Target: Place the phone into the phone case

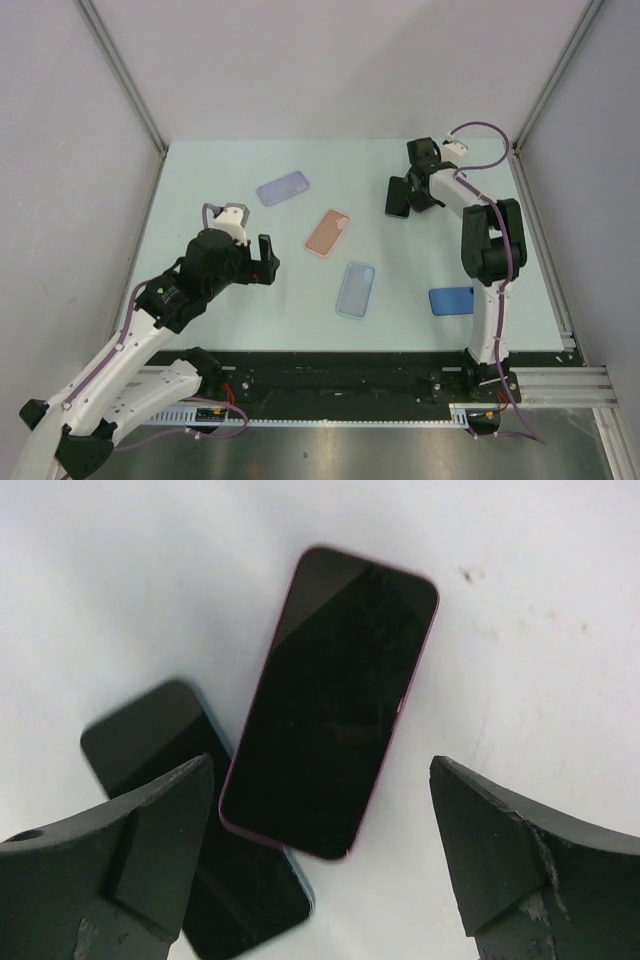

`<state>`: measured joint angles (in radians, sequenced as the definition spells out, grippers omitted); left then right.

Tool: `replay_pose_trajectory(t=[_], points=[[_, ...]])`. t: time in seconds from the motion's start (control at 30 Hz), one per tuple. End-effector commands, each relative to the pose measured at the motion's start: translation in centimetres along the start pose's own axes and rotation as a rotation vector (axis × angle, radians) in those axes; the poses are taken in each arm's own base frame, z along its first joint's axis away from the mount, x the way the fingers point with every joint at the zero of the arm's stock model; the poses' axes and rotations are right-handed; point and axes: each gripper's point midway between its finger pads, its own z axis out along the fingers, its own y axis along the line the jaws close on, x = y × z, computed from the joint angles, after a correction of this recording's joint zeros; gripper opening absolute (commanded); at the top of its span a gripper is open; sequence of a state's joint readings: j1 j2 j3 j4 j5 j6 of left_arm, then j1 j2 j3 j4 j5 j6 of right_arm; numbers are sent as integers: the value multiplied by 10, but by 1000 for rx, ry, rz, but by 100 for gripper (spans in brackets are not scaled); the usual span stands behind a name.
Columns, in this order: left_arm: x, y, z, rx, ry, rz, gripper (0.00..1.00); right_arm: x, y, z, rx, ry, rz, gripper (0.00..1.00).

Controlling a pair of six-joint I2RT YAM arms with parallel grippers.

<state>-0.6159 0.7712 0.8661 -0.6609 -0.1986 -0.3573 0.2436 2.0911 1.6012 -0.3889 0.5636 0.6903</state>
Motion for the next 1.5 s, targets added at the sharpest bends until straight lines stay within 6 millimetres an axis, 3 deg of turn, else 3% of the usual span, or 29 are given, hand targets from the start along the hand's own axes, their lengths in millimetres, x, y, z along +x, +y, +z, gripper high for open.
replay_pose_trajectory(t=[0.0, 0.03, 0.13, 0.17, 0.3, 0.73, 0.93, 1.23, 1.3, 1.4, 1.47], points=[[-5, -1, -2, 11, -24, 7, 100, -16, -8, 11, 175, -33, 80, 94], [-5, -1, -2, 10, -23, 8, 100, -19, 1, 19, 185, -37, 111, 94], [-5, 0, -2, 5, -27, 9, 100, -12, -7, 28, 271, -14, 106, 98], [-5, 0, -1, 6, -26, 9, 100, -18, -1, 26, 262, -17, 133, 99], [-6, 1, -2, -1, -33, 8, 100, -11, 5, 34, 246, 3, 175, 100], [-4, 2, 1, -11, -24, 8, 100, 7, -9, 55, 285, 54, 239, 100], [-6, 4, 0, -16, -31, 6, 100, 16, -6, 61, 273, 83, 217, 98], [-7, 5, -1, -21, -37, 3, 100, 13, -9, 55, 252, 86, 153, 85], [-7, 5, -1, -21, -37, 7, 100, 18, -15, 51, 239, 100, 111, 78], [-8, 6, -3, -24, -43, 5, 100, 10, -6, 46, 141, 108, 115, 64], [-9, 9, -4, -37, -51, 1, 100, 17, -18, 45, 144, 110, 88, 59]])
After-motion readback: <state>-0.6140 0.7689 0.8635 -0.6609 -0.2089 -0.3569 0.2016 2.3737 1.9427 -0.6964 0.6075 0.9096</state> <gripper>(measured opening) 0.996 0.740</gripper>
